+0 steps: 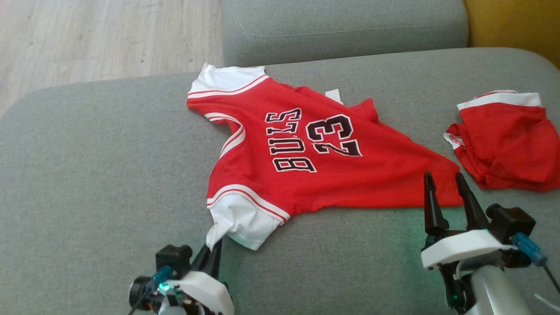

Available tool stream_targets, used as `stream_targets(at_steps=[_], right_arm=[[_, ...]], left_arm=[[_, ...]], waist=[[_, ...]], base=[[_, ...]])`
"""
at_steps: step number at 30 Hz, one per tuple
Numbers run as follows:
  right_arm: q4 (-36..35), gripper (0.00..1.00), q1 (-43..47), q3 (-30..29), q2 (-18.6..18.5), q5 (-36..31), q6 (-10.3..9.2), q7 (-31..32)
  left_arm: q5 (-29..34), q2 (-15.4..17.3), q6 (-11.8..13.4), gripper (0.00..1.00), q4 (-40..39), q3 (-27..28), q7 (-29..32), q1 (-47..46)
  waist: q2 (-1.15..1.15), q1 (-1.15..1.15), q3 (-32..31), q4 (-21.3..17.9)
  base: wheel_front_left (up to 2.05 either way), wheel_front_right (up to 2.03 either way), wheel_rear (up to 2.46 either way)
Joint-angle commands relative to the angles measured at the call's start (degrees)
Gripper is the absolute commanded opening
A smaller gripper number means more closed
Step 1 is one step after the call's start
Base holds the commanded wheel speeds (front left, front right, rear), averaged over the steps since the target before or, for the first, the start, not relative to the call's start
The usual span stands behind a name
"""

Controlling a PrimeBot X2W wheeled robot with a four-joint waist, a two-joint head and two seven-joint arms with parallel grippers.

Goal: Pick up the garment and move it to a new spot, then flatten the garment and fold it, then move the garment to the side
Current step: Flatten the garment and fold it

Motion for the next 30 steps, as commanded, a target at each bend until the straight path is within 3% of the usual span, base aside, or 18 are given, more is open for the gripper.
stream_targets(at_steps=[1,9,14,16,18,19,30], right_arm=[[-1.4,1.0,-1.28,1.54,-0.18,0.32,-0.05,-0.38],[-1.15,1.0,-1.07,1.98,-0.18,0.25,-0.05,-0.26],[-1.17,1.0,-1.08,2.29,-0.18,0.28,-0.05,-0.04],[-1.18,1.0,-1.04,2.39,-0.18,0.32,-0.05,0.02],[-1.17,1.0,-0.96,2.53,-0.18,0.37,-0.05,0.03],[-1.18,1.0,-0.93,2.59,-0.18,0.36,-0.05,0.03],[-1.13,1.0,-0.31,2.5,-0.18,0.44,-0.05,-0.08]], left_arm=[[-0.75,0.92,0.25,0.0,-2.21,2.62,-1.22,-1.57],[-5.81,2.05,0.6,0.0,-4.57,8.16,-3.22,-1.69],[-8.8,2.35,0.11,0.0,-4.44,9.75,-0.75,-1.14],[-9.51,2.71,-0.49,0.0,-3.52,8.64,3.51,-0.32],[-10.34,2.88,-0.02,0.91,-3.65,9.02,4.96,0.15],[-10.45,3.06,0.39,1.0,-3.92,9.29,4.96,0.28],[-9.07,4.9,4.37,1.0,-11.61,13.15,-3.81,1.58]], waist=[[0.0,0.0,-0.17,0.11],[0.0,0.0,-1.01,0.9],[0.0,0.0,-1.24,1.27],[0.0,0.0,-1.29,1.48],[0.0,0.0,-1.26,1.76],[0.0,0.0,-1.22,1.91],[0.0,0.0,-1.55,3.33]], base=[[0.0,0.0,0.0],[0.0,0.0,0.0],[0.0,0.0,0.0],[0.0,0.0,0.0],[0.0,0.0,0.0],[0.0,0.0,0.0],[0.0,0.0,0.0]])
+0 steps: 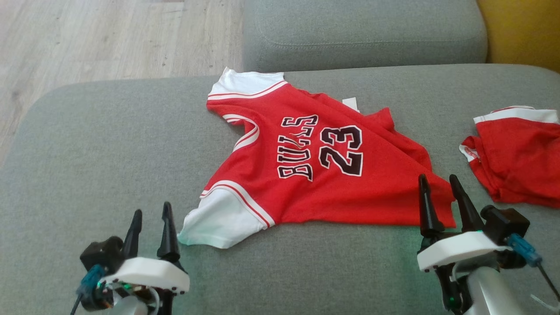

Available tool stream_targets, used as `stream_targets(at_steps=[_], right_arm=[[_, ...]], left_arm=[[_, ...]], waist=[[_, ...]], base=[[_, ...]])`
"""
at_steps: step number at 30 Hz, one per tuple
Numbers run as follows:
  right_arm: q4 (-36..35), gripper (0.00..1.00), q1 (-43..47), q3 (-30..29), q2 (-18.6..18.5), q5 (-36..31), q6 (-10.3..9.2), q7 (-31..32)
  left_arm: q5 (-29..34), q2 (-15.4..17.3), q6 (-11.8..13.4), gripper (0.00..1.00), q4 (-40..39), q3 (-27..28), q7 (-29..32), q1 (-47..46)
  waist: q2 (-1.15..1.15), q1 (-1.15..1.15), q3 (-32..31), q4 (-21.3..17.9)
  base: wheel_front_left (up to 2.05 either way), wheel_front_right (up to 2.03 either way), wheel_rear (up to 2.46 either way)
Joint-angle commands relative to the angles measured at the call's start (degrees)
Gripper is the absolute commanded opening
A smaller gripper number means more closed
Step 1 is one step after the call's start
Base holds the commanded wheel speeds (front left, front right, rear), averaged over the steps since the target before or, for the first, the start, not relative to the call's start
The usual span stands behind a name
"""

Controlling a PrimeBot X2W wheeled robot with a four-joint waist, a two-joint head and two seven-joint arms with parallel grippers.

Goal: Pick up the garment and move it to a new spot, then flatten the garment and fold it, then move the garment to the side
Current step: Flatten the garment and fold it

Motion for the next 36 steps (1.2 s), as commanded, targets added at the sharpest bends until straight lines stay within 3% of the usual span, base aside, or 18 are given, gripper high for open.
stream_targets(at_steps=[1,13,25,35,36], right_arm=[[-1.46,1.0,-0.42,1.33,-0.18,0.25,-0.05,-0.16],[-1.61,1.0,-1.0,2.03,-0.18,0.28,-0.05,-0.08],[-2.22,1.0,-1.65,1.89,-0.18,-0.18,-0.05,0.03],[-2.4,1.0,-2.16,1.7,-0.18,-0.35,-0.05,-0.07],[-2.38,1.0,-2.22,1.65,-0.18,-0.36,-0.05,-0.08]], left_arm=[[0.42,1.25,-0.02,1.0,-2.55,1.95,-0.61,-0.89],[2.77,2.53,-3.26,1.0,-2.06,-4.53,5.2,-0.5],[4.81,4.05,-1.5,1.0,5.27,-5.12,6.16,-5.61],[5.28,3.74,-3.14,1.0,9.58,-7.04,6.77,-8.28],[5.22,3.63,-3.44,0.73,9.75,-7.25,6.91,-8.5]], waist=[[0.0,0.0,-0.02,0.07],[0.0,0.0,0.88,-0.91],[0.0,0.0,3.65,-2.02],[0.0,0.0,4.94,-2.02],[0.0,0.0,5.05,-1.97]], base=[[0.0,0.0,0.0],[0.0,0.0,0.0],[0.0,0.0,0.0],[0.0,0.0,0.0],[0.0,0.0,0.0]])
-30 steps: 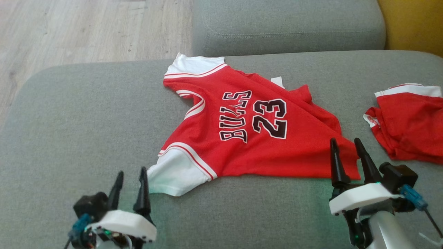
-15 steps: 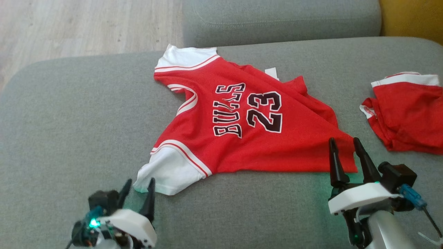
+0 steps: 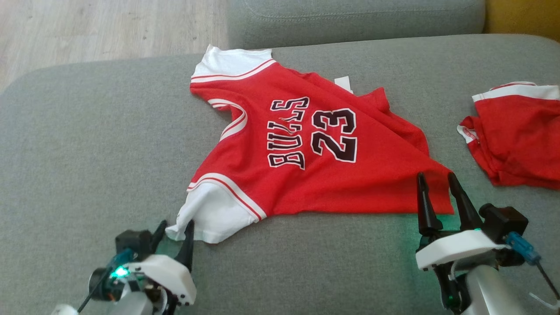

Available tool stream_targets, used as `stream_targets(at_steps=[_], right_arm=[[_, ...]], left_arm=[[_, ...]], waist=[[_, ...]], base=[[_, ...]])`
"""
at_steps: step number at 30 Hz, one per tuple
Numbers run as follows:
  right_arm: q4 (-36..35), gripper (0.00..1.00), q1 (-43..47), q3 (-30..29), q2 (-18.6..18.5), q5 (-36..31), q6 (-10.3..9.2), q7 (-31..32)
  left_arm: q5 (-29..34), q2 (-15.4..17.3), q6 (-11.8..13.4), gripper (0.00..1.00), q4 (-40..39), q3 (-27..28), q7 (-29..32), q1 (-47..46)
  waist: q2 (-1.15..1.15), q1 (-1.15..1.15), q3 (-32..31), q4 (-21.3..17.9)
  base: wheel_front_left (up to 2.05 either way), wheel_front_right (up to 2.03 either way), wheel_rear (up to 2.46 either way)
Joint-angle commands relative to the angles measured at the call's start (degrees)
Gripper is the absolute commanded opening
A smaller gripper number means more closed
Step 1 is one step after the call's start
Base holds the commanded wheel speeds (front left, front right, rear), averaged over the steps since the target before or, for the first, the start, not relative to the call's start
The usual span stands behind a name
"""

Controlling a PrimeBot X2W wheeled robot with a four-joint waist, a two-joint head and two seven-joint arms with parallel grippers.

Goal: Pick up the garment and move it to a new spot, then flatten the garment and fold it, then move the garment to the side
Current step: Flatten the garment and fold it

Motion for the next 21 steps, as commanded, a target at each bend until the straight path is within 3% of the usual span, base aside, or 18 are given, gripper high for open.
stream_targets(at_steps=[1,2,12,21], right_arm=[[-1.84,1.0,-2.1,1.1,-0.18,-0.35,-0.05,-0.14],[-1.68,1.0,-2.12,1.03,-0.18,-0.37,-0.05,-0.12],[0.54,1.0,-1.68,-0.29,-0.18,-0.89,-0.05,0.46],[6.88,1.0,-1.06,-5.86,-0.18,-3.03,-0.05,5.19]], left_arm=[[0.1,0.76,-0.28,0.35,-1.0,1.69,-0.23,-2.73],[0.0,0.73,-0.69,0.0,-0.83,1.52,-0.23,-2.9],[-3.01,0.44,-2.53,0.0,-3.13,3.47,-4.65,-2.44],[-6.36,-0.06,-0.97,0.0,-13.11,6.79,-7.19,0.7]], waist=[[0.0,-0.01,0.04,0.06],[0.0,-0.01,0.07,0.09],[0.0,-0.01,-1.61,0.05],[0.0,-0.01,-3.18,0.22]], base=[[0.0,0.0,0.0],[0.0,0.0,0.0],[0.0,0.0,0.0],[0.0,0.0,0.0]])
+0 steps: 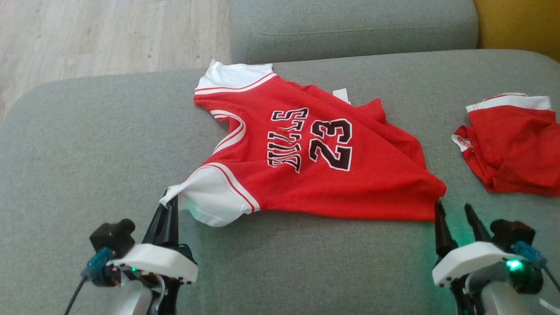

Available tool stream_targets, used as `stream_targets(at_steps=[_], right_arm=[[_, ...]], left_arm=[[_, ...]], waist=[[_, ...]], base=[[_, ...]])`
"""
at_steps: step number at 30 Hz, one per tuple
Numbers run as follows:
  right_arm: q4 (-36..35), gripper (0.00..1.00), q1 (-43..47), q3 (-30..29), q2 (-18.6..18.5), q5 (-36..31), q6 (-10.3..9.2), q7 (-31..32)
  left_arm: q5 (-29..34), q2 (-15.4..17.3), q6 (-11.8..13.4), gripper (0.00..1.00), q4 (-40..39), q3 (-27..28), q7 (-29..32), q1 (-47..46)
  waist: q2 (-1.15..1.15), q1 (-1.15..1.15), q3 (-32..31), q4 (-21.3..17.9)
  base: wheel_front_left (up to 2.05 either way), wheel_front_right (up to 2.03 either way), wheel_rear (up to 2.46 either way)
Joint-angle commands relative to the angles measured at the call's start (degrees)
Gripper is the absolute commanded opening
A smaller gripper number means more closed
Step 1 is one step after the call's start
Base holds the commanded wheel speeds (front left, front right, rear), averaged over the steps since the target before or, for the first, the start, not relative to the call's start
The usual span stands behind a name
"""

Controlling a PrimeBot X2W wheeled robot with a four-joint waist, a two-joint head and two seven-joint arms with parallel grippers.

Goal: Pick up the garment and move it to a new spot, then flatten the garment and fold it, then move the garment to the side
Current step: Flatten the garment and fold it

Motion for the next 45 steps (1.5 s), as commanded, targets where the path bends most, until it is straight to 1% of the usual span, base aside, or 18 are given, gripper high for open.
stream_targets(at_steps=[1,4,8,11,14,25,33,45], right_arm=[[-0.12,1.0,-1.19,1.1,-0.19,0.62,-0.05,0.92],[2.82,1.0,-1.54,0.95,-0.19,2.32,-0.05,2.87],[5.86,1.0,-2.82,1.38,-0.19,4.11,-0.05,2.95],[7.76,1.0,-4.21,2.77,-0.19,6.16,-0.05,2.93],[9.49,1.0,-5.65,4.29,-0.19,7.4,-0.05,2.34],[15.17,1.0,-9.08,7.07,-0.19,10.63,-0.05,-0.3],[16.82,1.0,-9.78,7.92,-0.19,14.8,-0.05,-2.16],[20.92,1.0,-12.04,9.9,-0.19,14.39,-0.05,-2.17]], left_arm=[[-0.17,1.08,0.55,0.0,-3.22,2.41,-0.46,-0.99],[-0.09,1.1,1.26,0.0,-5.66,2.07,0.17,-0.17],[-0.02,1.07,1.96,0.0,-7.96,1.6,0.91,0.5],[-0.03,1.2,2.16,0.0,-9.07,1.31,1.39,0.77],[-0.01,1.36,2.33,0.0,-9.77,1.05,1.82,0.82],[-0.01,1.7,2.61,0.0,-10.64,0.37,2.64,0.56],[-0.28,1.94,2.87,0.0,-10.43,0.22,2.61,0.97],[-0.53,1.98,2.97,0.0,-10.35,-0.26,2.72,0.31]], waist=[[0.0,0.0,-0.18,0.24],[0.0,0.0,-0.29,0.56],[0.0,0.0,0.12,0.91],[0.0,0.0,0.62,1.05],[0.0,0.0,1.07,1.17],[0.0,0.0,1.9,1.71],[0.0,0.0,1.1,1.16],[0.0,0.0,1.52,1.17]], base=[[0.0,0.0,0.0],[0.0,0.0,0.0],[0.0,0.0,0.0],[0.0,0.0,0.0],[0.0,0.0,0.0],[0.0,0.0,0.0],[0.0,0.0,0.0],[0.0,0.0,0.0]])
